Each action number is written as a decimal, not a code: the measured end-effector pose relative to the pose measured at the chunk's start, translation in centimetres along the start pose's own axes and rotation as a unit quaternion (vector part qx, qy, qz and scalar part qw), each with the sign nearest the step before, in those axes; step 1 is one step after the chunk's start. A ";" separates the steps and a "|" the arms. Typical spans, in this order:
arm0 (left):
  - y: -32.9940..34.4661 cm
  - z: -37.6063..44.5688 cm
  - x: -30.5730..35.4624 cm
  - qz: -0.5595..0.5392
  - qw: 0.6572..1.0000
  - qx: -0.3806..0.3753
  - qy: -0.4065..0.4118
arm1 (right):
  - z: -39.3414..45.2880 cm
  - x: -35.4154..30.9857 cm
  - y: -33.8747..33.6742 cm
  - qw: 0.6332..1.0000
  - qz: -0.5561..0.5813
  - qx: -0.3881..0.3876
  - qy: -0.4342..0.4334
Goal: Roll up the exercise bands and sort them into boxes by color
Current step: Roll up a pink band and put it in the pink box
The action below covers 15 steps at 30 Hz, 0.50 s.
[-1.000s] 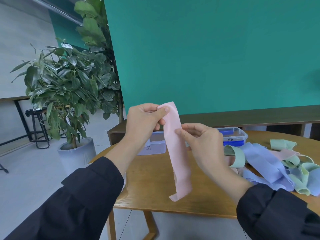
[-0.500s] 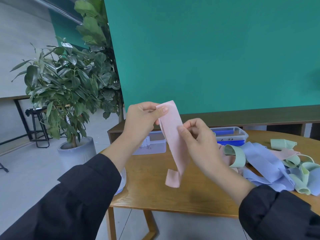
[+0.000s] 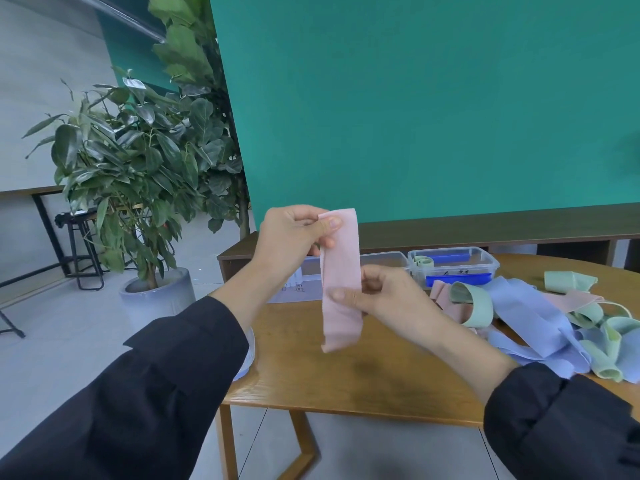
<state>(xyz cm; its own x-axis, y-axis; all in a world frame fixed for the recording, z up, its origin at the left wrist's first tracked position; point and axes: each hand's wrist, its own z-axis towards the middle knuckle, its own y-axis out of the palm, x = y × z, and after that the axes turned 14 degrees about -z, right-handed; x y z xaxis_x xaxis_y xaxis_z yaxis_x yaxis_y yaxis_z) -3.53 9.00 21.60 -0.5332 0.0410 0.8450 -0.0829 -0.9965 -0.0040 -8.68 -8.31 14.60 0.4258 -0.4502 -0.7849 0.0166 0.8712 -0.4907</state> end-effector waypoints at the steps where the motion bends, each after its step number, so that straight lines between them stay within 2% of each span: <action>1: 0.0 0.0 -0.1 -0.002 1.000 0.002 -0.001 | 0.0 0.0 -0.1 1.000 -0.004 -0.015 -0.001; 7: 0.3 0.2 -0.3 -0.017 0.999 0.025 0.035 | -0.5 0.5 0.2 0.999 0.003 -0.050 -0.010; 10: 0.1 0.7 0.1 -0.048 0.996 0.039 0.059 | -0.9 1.0 0.7 0.997 0.062 -0.034 -0.011; 15: -0.3 1.0 0.5 -0.073 0.996 0.020 0.049 | -1.6 1.7 1.3 0.989 0.114 -0.089 -0.005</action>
<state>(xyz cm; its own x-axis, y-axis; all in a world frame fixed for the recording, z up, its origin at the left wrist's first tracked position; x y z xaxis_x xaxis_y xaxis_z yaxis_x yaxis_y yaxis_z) -2.89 9.28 22.58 -0.5971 0.1911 0.7790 -0.1340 -0.9813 0.1380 -9.39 -8.20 12.05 0.4090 -0.2430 -0.8796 -0.2397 0.9014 -0.3605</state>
